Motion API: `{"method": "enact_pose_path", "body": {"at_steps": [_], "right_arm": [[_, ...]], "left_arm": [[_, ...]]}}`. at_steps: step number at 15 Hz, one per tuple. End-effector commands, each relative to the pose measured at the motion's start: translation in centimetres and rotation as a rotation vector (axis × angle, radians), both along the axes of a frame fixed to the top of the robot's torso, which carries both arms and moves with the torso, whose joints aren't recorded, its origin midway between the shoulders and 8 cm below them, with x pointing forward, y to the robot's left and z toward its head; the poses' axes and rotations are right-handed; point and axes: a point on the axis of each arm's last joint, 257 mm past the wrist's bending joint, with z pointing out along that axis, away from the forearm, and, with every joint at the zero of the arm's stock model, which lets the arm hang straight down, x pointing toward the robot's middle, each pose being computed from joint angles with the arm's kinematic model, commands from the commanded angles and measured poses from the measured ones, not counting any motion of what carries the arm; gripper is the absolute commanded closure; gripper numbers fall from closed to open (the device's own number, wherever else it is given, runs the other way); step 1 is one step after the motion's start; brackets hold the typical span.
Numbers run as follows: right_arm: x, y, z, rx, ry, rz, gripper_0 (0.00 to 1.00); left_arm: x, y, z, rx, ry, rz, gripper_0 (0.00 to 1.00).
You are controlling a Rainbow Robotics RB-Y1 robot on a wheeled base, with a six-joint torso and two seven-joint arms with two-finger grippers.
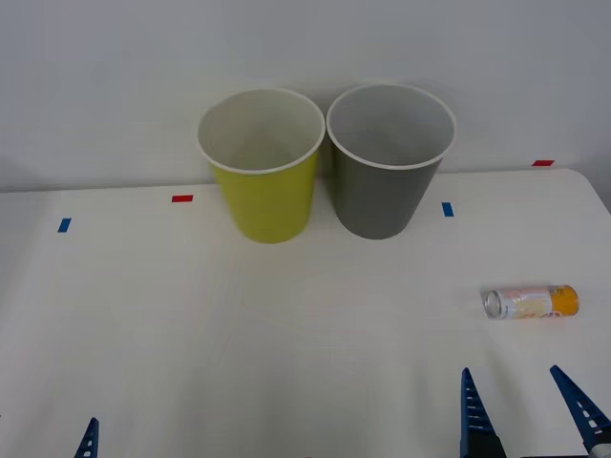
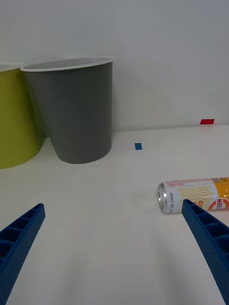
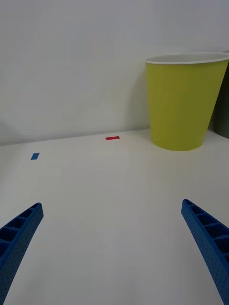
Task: Put cans in the gray bin and PET bottles in the light green bin.
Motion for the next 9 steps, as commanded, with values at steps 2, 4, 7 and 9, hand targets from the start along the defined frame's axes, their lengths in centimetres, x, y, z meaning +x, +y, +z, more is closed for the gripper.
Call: {"method": "enact_pose_path", "body": {"at_steps": [2,4,7,9], "right_arm": [[0.0,0.0,0.0,0.0,0.0,0.0,0.0],[0.0,0.0,0.0,0.0,0.0,0.0,0.0],[0.0,0.0,0.0,0.0,0.0,0.0,0.0],[0.0,0.0,0.0,0.0,0.0,0.0,0.0]], "left_arm": [[0.0,0.0,0.0,0.0,0.0,0.0,0.0],[0.0,0.0,0.0,0.0,0.0,0.0,0.0],[0.0,0.0,0.0,0.0,0.0,0.0,0.0],[0.0,0.0,0.0,0.0,0.0,0.0,0.0]]}}
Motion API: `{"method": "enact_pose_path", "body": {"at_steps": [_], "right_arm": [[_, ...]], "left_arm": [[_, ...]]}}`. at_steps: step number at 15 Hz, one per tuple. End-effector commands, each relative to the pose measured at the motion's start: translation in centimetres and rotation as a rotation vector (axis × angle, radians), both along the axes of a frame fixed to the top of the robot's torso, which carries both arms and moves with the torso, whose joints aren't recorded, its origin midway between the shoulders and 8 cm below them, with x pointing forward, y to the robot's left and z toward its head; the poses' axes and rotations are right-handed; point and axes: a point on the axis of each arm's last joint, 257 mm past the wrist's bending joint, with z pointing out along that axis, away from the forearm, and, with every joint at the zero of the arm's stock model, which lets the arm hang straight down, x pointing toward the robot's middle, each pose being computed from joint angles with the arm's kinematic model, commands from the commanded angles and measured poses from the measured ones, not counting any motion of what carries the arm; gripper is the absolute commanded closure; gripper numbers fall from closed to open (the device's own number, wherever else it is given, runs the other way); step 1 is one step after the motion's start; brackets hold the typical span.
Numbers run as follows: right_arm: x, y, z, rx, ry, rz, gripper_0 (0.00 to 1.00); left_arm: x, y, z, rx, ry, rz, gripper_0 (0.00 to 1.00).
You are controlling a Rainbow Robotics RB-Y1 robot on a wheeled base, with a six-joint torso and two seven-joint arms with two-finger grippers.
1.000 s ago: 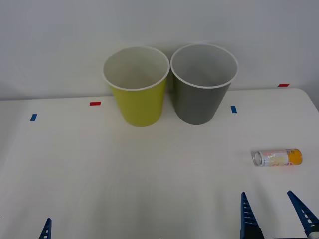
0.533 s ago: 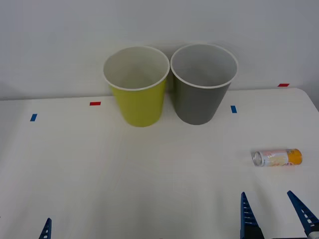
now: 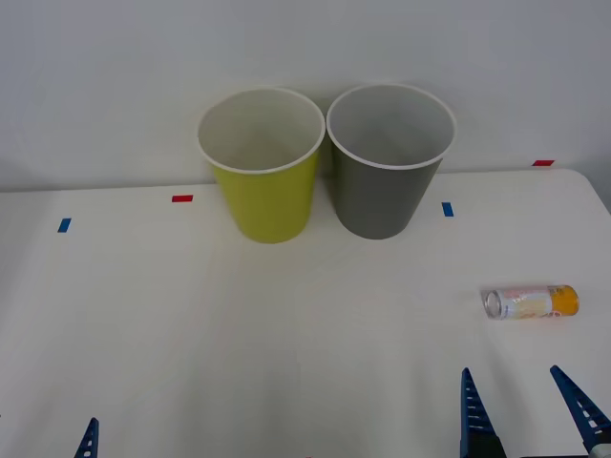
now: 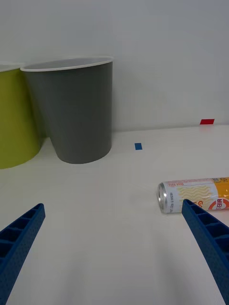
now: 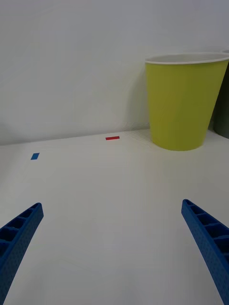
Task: Put cans in the gray bin and PET bottles in the light green bin.
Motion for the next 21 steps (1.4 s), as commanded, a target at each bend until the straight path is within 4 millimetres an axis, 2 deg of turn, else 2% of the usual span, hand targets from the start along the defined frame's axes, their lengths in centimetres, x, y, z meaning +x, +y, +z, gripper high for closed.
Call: {"method": "enact_pose_path", "body": {"at_steps": [1,9,10,13,19,21], "right_arm": [[0.0,0.0,0.0,0.0,0.0,0.0,0.0],[0.0,0.0,0.0,0.0,0.0,0.0,0.0],[-0.3,-0.3,-2.4,0.002,0.055,-0.012,0.0],[-0.2,-0.7,-0.6,-0.025,-0.017,-0.025,0.0],[0.7,-1.7,0.2,-0.085,-0.044,-0.042,0.0],[1.5,-2.3,-0.2,-0.084,-0.027,-0.067,0.0]], "left_arm": [[0.0,0.0,0.0,0.0,0.0,0.0,0.0],[0.0,0.0,0.0,0.0,0.0,0.0,0.0],[0.0,0.0,0.0,0.0,0.0,0.0,0.0],[0.0,0.0,0.0,0.0,0.0,0.0,0.0],[0.0,0.0,0.0,0.0,0.0,0.0,0.0],[0.0,0.0,0.0,0.0,0.0,0.0,0.0]]}}
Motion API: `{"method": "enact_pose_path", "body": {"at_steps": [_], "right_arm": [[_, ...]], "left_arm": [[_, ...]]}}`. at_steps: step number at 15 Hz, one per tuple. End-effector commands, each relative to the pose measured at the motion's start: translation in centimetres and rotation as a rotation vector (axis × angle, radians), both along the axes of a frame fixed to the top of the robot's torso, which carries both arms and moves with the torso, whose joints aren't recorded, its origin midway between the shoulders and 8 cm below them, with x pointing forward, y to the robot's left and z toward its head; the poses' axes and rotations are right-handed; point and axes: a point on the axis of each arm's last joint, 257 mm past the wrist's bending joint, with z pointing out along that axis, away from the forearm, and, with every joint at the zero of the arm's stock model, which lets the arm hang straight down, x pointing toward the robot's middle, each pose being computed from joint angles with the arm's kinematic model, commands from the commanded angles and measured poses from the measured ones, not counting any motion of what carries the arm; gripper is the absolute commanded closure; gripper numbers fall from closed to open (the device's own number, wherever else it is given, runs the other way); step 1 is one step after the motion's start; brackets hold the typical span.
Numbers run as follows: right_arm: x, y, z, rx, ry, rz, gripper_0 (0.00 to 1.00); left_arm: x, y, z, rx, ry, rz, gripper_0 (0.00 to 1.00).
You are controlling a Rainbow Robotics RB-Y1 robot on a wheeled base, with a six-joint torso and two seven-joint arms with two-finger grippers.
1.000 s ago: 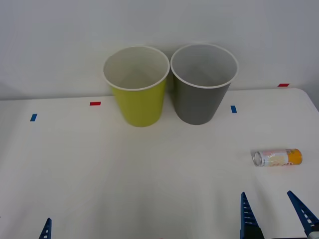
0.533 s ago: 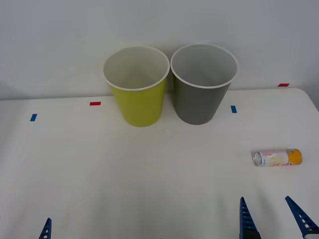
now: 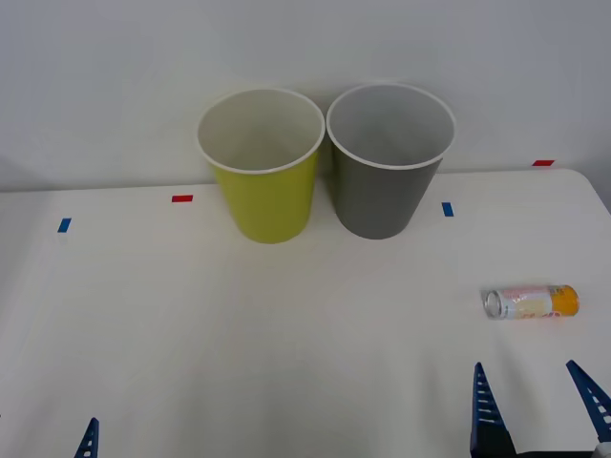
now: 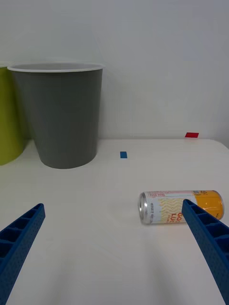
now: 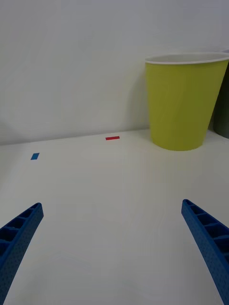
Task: Put cans in the gray bin and PET bottles in the light green bin.
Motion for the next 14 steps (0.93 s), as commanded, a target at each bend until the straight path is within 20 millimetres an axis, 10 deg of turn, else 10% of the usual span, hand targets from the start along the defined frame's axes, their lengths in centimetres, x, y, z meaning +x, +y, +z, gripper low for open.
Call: {"method": "enact_pose_path", "body": {"at_steps": [1,14], "right_arm": [[1.4,-0.7,-0.1,0.002,0.02,-0.026,0.0],[9.2,-5.5,1.3,0.343,0.285,-0.223,0.0]], "left_arm": [[0.0,0.0,0.0,0.0,0.0,0.0,0.0],[0.0,0.0,0.0,0.0,0.0,0.0,0.0]]}}
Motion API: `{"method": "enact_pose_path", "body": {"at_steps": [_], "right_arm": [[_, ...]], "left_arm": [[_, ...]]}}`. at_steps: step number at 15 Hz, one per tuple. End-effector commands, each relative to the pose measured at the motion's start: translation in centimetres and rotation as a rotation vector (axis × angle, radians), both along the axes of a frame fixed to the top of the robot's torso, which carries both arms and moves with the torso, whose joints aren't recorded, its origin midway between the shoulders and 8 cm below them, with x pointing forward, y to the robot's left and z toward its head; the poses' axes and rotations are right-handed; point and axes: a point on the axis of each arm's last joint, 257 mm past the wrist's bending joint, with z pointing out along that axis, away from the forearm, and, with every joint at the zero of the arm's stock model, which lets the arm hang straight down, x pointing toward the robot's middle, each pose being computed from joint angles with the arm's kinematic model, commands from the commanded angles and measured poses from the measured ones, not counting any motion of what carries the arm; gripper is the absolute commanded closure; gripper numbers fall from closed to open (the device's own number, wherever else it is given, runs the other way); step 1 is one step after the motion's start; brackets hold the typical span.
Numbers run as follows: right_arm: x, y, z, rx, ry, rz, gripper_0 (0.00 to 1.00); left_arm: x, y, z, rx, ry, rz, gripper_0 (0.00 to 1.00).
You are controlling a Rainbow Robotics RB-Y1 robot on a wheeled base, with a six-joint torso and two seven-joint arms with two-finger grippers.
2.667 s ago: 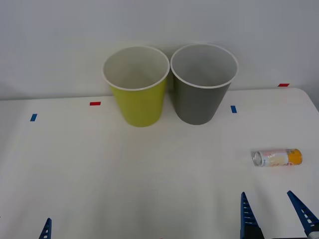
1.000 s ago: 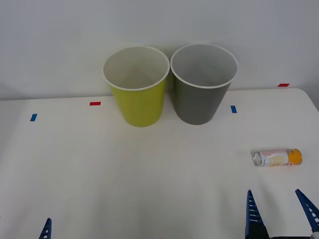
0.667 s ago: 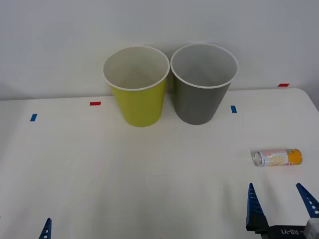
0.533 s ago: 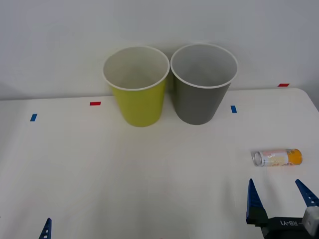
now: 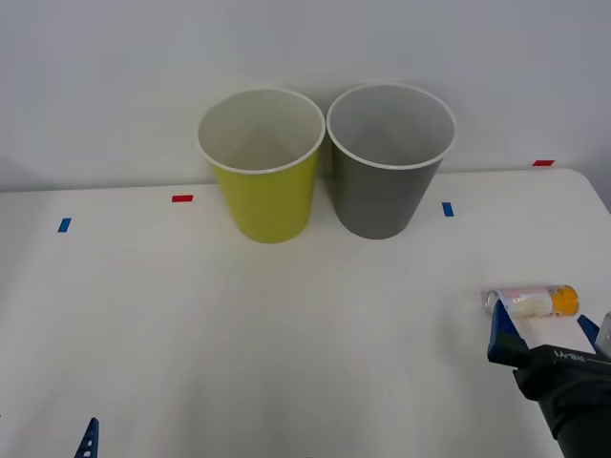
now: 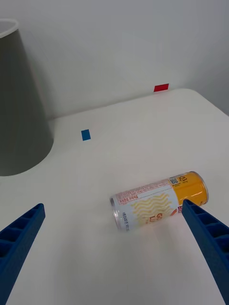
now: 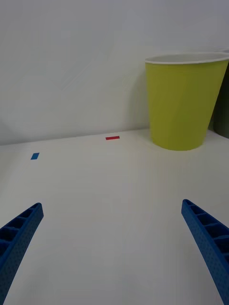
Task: Put cans in the gray bin and PET bottles in the light green bin.
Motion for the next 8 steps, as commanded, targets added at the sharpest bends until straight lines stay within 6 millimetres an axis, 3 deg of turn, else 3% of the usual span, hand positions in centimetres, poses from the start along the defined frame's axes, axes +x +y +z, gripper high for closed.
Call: {"method": "enact_pose_path", "body": {"at_steps": [1,8], "right_arm": [[1.3,-1.7,-0.3,0.171,0.035,-0.108,0.0],[0.9,-2.8,-2.4,0.456,0.153,-0.283,0.0]], "left_arm": [[0.0,0.0,0.0,0.0,0.0,0.0,0.0],[0.0,0.0,0.0,0.0,0.0,0.0,0.0]]}}
